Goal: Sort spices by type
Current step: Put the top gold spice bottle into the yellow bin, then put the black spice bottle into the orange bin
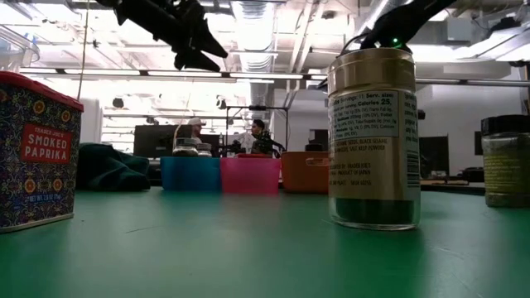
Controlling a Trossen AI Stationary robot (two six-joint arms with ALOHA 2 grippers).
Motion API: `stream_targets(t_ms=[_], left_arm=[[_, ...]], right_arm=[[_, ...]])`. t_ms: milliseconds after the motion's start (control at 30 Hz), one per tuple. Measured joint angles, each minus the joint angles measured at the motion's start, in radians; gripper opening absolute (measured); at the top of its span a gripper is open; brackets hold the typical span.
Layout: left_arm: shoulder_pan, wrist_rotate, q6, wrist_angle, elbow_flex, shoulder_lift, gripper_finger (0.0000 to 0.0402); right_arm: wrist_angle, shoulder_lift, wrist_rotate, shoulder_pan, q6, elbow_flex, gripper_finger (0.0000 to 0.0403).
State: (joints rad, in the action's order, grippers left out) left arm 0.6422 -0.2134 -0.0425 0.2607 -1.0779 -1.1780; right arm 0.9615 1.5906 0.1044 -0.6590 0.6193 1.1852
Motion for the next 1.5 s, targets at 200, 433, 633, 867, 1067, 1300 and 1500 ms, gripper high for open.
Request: stream_targets(t_ms=[200,433,633,867,1067,1300,1500], left_arm=[[0.0,0.0,0.014,0.013,0.0,0.0,0.0295],[-0.009,-0.049,0.11,-0.024,0.0,0.003,0.0295],[-0.113,-0.008,0.084,0.05,-0.044,0.0,0.0295],[-0.265,0.076,0.148,0.105,-0.062,0.0,0.0295],[-0.377,0.107,0.249,0.19,-0.062,-0.001,0.0295],[-0.498,0.203,0.273,0.243,-0.062,-0.008,0.0295],[-0.525,0.237,0.286,0.216,-0.062,-0.013,0.0295]], right_arm=[[0.009,-0.033,-0.022,-0.005,-0.001,0.013,0.0364],[0.103,-0.132,-0.002,-0.006,-0.002,0.106,0.0367],[0.174,-0.249,0.063,0.101,0.061,0.129,0.0366],[0.205,-0.312,0.082,0.35,0.18,0.099,0.0361],[0.307,-0.282,0.082,0.572,0.342,0.097,0.036],[0.502,-0.242,0.078,0.751,0.527,0.096,0.036],[0.506,-0.273,0.105,0.839,0.625,0.091,0.0355]])
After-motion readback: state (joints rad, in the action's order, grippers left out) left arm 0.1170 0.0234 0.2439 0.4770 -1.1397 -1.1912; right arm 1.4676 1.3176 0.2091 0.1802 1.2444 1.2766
